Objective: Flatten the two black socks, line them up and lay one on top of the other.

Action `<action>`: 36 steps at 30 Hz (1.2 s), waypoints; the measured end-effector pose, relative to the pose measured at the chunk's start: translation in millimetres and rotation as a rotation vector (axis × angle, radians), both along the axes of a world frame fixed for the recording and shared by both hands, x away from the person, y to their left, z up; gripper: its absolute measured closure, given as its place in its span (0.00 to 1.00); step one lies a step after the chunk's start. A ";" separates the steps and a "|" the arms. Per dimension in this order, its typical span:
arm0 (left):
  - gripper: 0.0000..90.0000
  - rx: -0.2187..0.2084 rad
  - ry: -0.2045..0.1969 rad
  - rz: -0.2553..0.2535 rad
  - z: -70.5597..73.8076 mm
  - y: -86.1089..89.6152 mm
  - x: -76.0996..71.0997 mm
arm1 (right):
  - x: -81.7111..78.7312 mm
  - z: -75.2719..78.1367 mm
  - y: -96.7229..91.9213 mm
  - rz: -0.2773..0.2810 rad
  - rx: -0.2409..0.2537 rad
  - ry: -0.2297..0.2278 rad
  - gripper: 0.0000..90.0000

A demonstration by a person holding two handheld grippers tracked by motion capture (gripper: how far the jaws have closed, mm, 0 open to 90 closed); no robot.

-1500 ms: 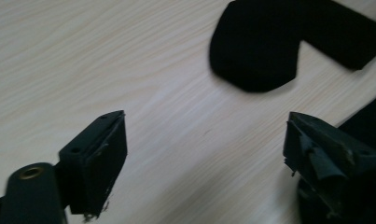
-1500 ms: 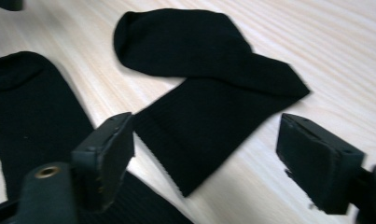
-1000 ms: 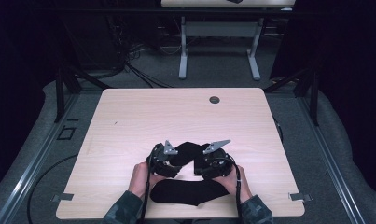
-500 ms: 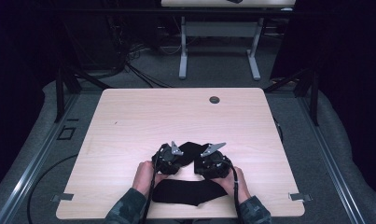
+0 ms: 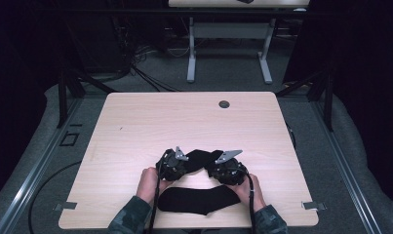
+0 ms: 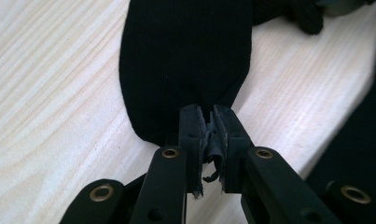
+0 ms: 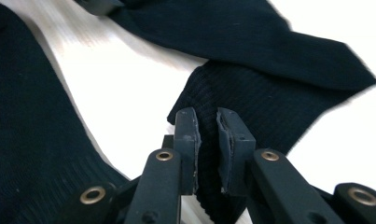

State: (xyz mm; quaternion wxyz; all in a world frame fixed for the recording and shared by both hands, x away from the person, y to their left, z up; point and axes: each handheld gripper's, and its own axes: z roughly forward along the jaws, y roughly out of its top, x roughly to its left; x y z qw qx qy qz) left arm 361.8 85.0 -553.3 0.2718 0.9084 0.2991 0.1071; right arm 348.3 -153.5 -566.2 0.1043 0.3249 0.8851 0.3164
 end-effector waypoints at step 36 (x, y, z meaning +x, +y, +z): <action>0.46 -0.199 0.096 0.166 4.7 70.5 -5.3 | 8.1 24.9 -77.9 -0.051 0.034 0.135 0.44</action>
